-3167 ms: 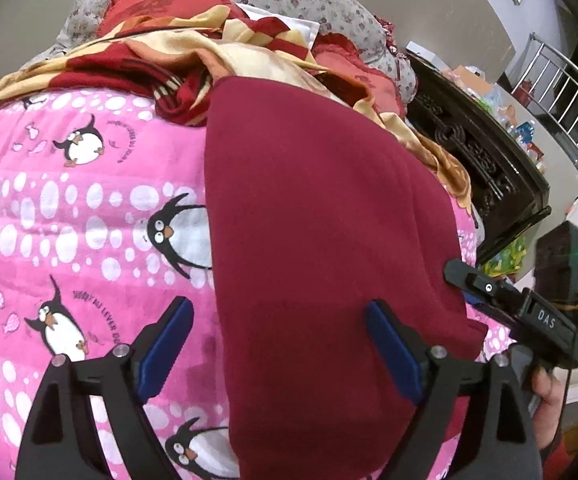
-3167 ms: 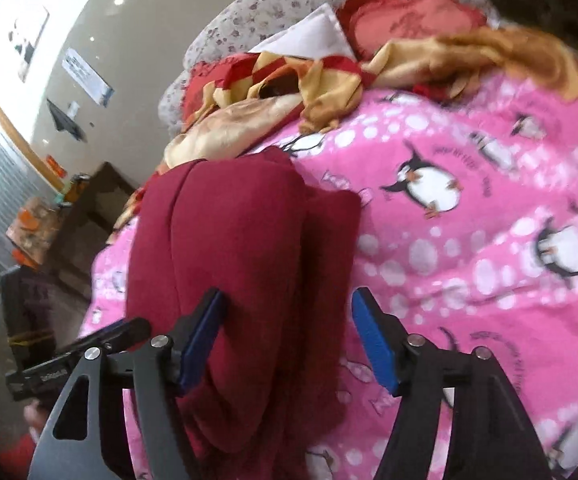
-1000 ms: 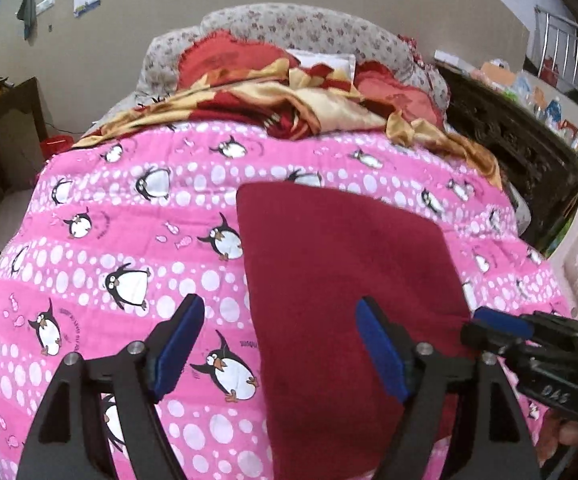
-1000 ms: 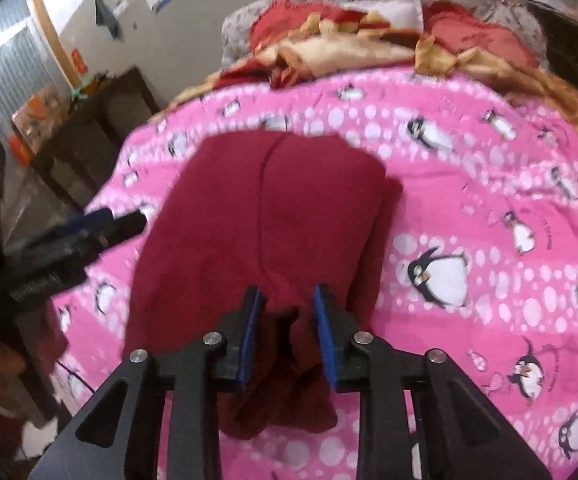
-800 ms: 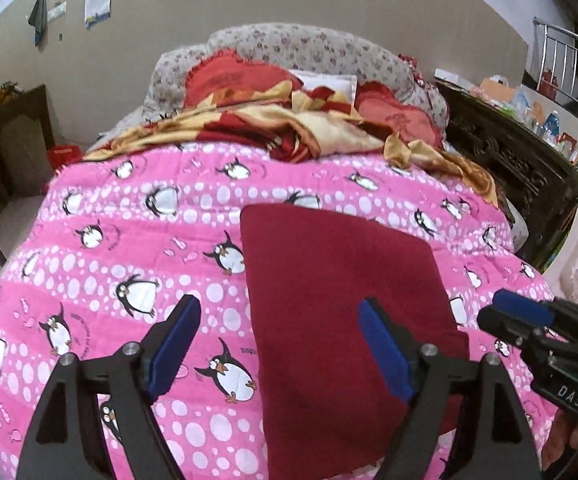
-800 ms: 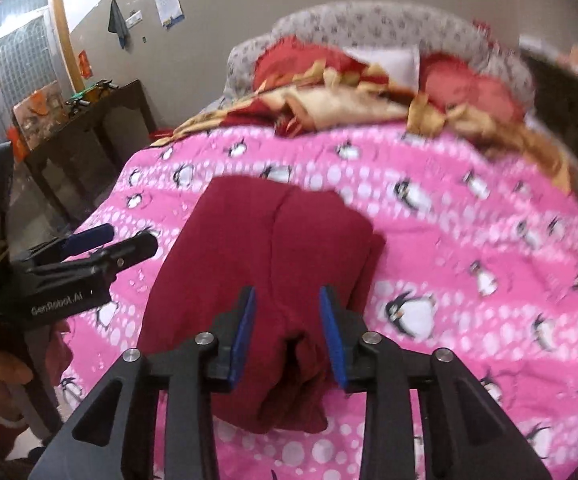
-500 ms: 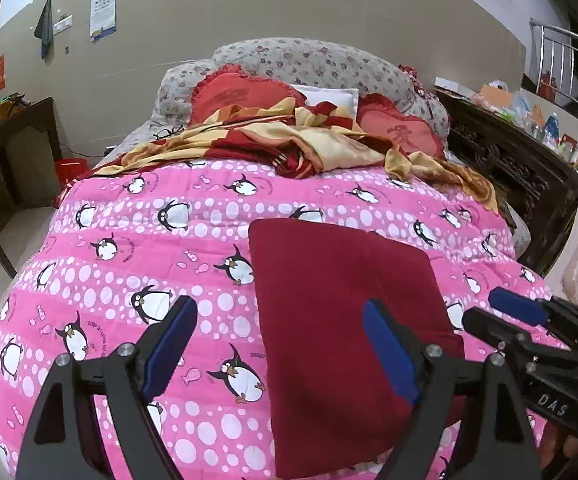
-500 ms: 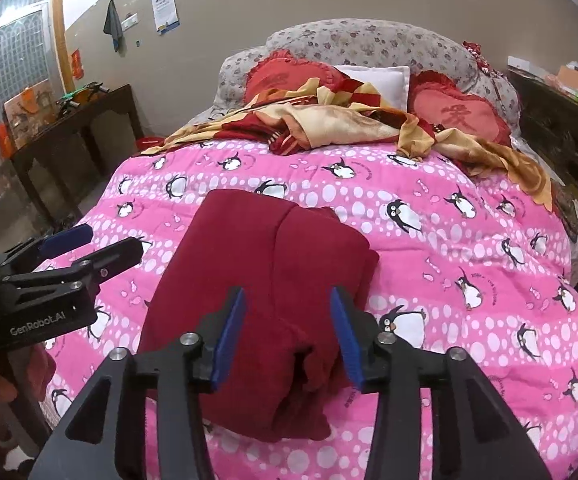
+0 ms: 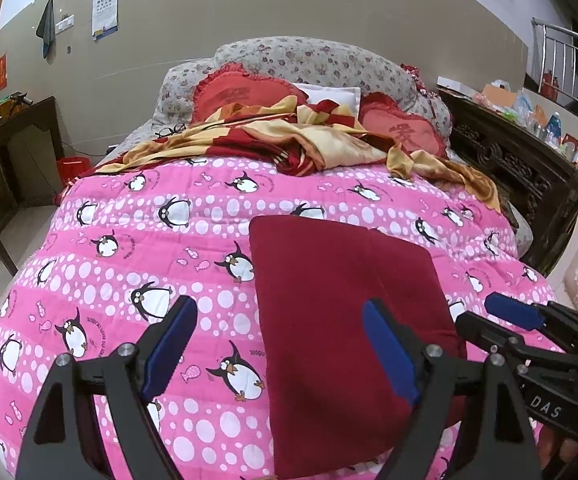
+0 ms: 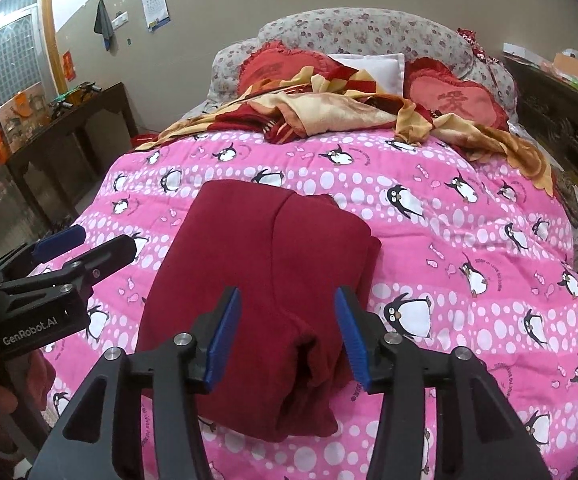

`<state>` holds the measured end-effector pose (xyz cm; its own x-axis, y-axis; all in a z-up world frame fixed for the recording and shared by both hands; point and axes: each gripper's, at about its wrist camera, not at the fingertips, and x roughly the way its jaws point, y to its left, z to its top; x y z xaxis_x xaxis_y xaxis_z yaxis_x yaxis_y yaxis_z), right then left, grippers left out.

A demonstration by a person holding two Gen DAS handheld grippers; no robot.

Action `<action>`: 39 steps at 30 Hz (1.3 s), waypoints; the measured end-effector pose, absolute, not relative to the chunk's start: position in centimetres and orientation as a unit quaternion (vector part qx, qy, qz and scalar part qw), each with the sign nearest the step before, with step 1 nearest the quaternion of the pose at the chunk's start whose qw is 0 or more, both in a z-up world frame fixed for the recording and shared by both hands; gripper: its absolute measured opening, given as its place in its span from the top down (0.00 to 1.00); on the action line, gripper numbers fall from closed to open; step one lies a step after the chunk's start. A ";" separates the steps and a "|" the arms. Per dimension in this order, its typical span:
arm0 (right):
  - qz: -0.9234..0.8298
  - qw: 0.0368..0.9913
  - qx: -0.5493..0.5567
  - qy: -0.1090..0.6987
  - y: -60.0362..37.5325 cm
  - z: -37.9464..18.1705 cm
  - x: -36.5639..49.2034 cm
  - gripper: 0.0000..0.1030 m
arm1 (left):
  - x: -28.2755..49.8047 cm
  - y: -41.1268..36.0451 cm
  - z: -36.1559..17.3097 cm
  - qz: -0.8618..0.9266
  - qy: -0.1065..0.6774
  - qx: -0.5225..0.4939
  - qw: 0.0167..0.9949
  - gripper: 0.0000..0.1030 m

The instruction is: Fold small clothes

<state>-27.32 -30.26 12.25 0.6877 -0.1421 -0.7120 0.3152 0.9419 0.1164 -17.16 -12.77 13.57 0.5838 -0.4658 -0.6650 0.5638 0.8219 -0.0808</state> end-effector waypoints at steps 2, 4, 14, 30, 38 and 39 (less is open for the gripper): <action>-0.127 0.911 0.118 0.375 -30.4 12.1 -27.3 0.28 | -17.2 -12.8 13.6 -0.291 0.352 0.069 0.887 0.14; -0.126 0.910 0.121 0.376 -30.4 12.0 -27.2 0.28 | -17.2 -12.8 13.6 -0.291 0.351 0.069 0.887 0.14; -0.122 0.909 0.123 0.380 -30.5 11.8 -26.7 0.28 | -16.9 -12.9 13.3 -0.289 0.352 0.074 0.887 0.15; -0.117 0.908 0.129 0.382 -30.5 11.4 -26.4 0.27 | -16.5 -13.0 12.8 -0.287 0.353 0.080 0.887 0.15; -0.116 0.906 0.134 0.384 -30.6 11.2 -26.3 0.27 | -16.0 -12.6 12.4 -0.292 0.346 0.077 0.888 0.15; -0.116 0.906 0.136 0.384 -30.7 11.2 -26.3 0.27 | -16.0 -12.5 12.4 -0.294 0.340 0.077 0.890 0.15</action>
